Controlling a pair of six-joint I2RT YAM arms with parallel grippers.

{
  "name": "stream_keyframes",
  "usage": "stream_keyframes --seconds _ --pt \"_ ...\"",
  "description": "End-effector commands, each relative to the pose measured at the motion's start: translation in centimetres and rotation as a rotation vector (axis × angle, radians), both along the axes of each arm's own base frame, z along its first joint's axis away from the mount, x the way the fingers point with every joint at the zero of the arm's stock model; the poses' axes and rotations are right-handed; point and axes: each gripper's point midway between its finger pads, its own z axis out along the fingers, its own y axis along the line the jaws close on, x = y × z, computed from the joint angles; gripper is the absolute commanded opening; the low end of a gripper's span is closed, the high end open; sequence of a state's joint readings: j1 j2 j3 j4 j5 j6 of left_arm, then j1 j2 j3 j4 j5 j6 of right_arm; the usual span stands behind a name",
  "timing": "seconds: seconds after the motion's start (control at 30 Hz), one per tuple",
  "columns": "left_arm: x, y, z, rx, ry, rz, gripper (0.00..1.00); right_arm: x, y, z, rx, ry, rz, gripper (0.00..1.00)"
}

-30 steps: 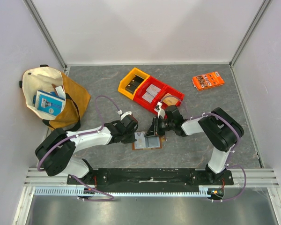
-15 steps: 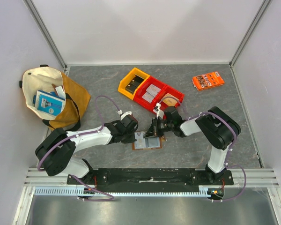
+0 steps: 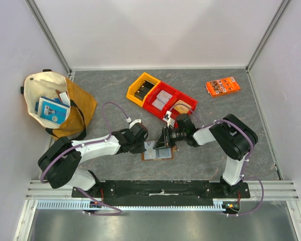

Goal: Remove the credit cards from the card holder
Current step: Remove the credit card from the card holder.

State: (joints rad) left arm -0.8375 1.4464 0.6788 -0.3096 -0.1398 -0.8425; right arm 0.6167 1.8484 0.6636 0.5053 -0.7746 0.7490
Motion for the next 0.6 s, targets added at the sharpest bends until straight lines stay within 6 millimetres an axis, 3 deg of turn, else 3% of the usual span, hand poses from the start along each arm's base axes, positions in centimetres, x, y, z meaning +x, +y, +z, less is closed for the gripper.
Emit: stream_keyframes --seconds 0.0,0.57 --pt "-3.89 4.71 -4.33 0.208 0.152 -0.044 0.02 -0.53 0.08 0.27 0.035 -0.018 0.049 0.24" --pt "-3.91 4.7 -4.33 0.207 0.152 -0.046 0.02 -0.91 -0.47 -0.26 0.018 -0.028 0.072 0.0"
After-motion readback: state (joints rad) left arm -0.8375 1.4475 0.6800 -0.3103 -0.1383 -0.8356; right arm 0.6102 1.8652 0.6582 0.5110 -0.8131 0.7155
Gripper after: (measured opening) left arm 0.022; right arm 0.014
